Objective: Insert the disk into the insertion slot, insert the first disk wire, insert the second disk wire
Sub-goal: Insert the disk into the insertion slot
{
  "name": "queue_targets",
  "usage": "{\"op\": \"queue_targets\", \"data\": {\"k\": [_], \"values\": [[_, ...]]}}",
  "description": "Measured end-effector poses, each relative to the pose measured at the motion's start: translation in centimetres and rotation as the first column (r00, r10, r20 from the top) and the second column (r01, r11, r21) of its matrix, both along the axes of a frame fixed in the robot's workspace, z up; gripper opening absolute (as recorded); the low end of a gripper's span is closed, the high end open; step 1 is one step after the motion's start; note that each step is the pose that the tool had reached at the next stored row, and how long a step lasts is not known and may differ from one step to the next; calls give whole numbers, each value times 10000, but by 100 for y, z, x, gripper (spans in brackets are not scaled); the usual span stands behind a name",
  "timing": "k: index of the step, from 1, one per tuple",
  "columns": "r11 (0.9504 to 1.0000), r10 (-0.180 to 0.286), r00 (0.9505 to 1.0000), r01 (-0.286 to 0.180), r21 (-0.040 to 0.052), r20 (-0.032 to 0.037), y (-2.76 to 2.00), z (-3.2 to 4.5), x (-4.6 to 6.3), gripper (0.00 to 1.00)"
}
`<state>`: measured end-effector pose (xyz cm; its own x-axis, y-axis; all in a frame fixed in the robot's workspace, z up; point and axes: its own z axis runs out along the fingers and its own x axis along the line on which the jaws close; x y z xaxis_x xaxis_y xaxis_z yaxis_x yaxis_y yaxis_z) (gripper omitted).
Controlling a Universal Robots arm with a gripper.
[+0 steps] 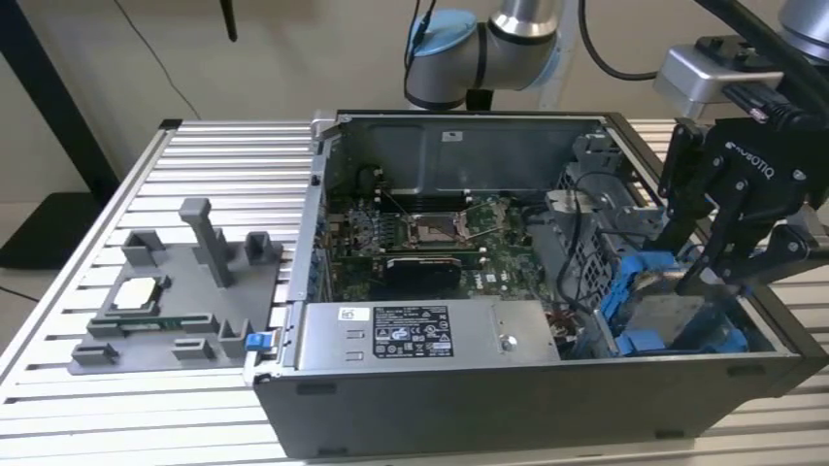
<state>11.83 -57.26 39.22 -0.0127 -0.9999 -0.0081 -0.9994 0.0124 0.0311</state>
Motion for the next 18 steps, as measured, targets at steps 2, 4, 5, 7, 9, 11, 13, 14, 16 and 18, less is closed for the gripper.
{"op": "queue_targets", "data": {"k": [2,4,5,7,9,11,13,14,16,18], "values": [[10000,1,10000,-1,-2,1,0,0,1,100],[10000,0,10000,0,0,1,0,0,0,100],[10000,0,10000,0,0,1,0,0,0,100],[10000,0,10000,0,0,1,0,0,0,100],[10000,0,10000,0,-1,2,0,0,0,100],[10000,0,10000,0,7,2,0,4,0,100],[10000,0,10000,0,14,2,4,5,0,100],[10000,0,10000,0,14,4,18,6,0,100],[10000,0,10000,0,12,4,55,7,0,100],[10000,0,10000,0,12,6,84,7,1,100]]}}
